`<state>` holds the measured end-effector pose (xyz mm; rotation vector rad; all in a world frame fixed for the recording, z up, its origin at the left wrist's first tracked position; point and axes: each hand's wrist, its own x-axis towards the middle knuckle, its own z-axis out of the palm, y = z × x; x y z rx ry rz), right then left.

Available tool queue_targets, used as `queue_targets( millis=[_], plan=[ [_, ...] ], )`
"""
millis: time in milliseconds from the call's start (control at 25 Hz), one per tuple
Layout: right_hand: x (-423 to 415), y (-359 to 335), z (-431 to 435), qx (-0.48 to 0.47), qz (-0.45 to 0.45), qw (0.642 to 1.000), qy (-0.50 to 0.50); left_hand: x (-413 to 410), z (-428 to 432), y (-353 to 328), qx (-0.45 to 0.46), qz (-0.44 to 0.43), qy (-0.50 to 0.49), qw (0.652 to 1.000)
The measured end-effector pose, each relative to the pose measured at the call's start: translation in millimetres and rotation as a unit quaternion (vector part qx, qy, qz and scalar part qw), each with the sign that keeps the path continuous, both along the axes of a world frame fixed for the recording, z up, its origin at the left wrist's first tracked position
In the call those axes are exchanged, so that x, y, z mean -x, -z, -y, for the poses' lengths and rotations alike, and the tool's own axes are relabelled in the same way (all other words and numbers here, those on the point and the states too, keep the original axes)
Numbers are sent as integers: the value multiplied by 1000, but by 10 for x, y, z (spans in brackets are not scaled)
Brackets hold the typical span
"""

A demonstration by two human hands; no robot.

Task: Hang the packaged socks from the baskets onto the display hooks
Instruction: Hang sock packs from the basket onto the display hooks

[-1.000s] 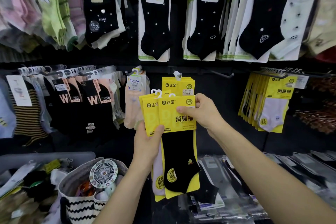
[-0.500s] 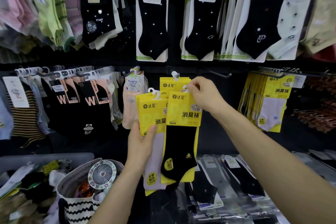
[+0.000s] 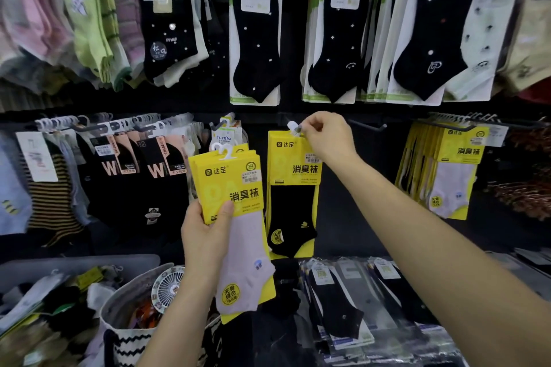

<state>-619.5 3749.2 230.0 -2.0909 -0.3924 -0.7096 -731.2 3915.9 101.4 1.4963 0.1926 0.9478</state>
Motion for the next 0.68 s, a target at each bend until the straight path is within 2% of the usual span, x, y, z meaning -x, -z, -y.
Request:
queue_targets(
  millis=[80,160,280,360,480,560,680],
  plan=[
    [111,88,2,-70,62,996,-9,14,39,-2,1,-6,24,1000],
    [293,245,-38,-111,75,988,-74,23,85,-4,7,-7,42,999],
    [489,472,-121,-38,-18,990,-135,17,174,-2,1,2,64,998],
    [507,526,-119,-40,-69,987,-138,11,238,4,6,7,83,997],
    [484,551,-24,-108,-96,979,-146,-3,324,22,36,6,111,993],
    [461,585,43,-177,-140,960,-164,-19,348,46,50,11,120,992],
    [369,599,146,-280,-179,929,-162,-73,316,71,58,17,73,995]
  ],
)
